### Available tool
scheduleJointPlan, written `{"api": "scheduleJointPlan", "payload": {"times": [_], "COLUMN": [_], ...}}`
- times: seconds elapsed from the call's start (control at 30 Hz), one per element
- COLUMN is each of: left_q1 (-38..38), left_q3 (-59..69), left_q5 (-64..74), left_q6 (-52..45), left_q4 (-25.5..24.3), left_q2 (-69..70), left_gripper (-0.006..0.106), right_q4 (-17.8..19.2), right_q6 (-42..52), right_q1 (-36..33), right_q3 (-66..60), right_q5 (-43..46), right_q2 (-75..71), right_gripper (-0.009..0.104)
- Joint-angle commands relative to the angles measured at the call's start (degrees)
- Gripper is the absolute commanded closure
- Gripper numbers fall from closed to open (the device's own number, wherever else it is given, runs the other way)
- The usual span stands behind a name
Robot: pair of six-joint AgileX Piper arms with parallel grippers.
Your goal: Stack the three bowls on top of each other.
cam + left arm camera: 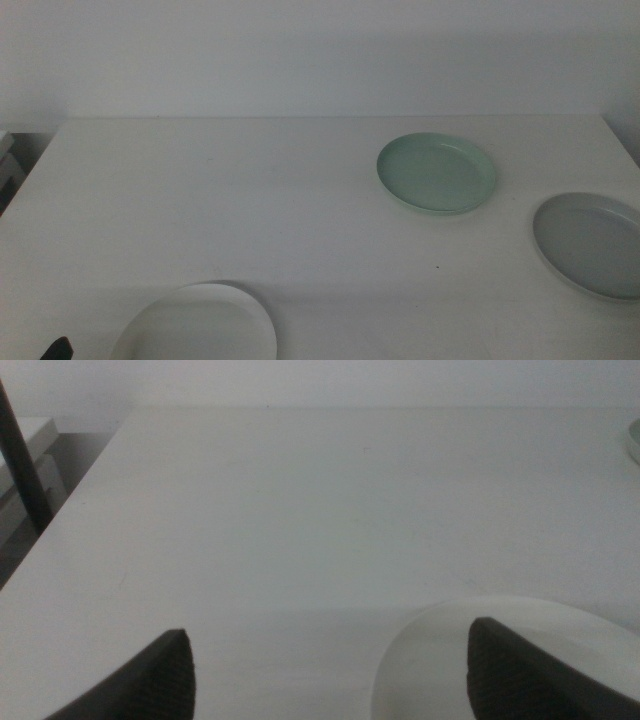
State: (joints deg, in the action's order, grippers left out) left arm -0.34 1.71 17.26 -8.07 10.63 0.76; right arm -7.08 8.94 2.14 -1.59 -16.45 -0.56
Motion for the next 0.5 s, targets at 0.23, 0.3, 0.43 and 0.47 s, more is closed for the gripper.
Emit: {"api": "scheduleJointPlan", "payload": {"times": [0.23, 0.3, 0.43, 0.47], "left_q1": [-0.1, -0.1, -0.1, -0.1], "left_q3": [0.32, 0.32, 0.32, 0.32], "left_q5": [-4.38, -4.38, -4.38, -4.38], "left_q6": [0.5, 0.5, 0.5, 0.5], "left_q4": [0.28, 0.28, 0.28, 0.28], "left_q2": [0.8, 0.8, 0.8, 0.8], "left_gripper": [0.012, 0.012, 0.012, 0.012], "right_q4": [2.05, 3.72, 5.3, 5.3], "right_q6": [-1.23, -1.23, -1.15, -1.15], "right_q1": [-0.18, -0.18, -0.18, -0.18], "right_q3": [0.52, 1.17, 6.1, 7.57], "right_q5": [4.41, 4.15, -3.34, -5.43], "right_q2": [-1.54, -1.47, -0.09, 0.53], "right_gripper": [0.023, 0.023, 0.023, 0.023]}}
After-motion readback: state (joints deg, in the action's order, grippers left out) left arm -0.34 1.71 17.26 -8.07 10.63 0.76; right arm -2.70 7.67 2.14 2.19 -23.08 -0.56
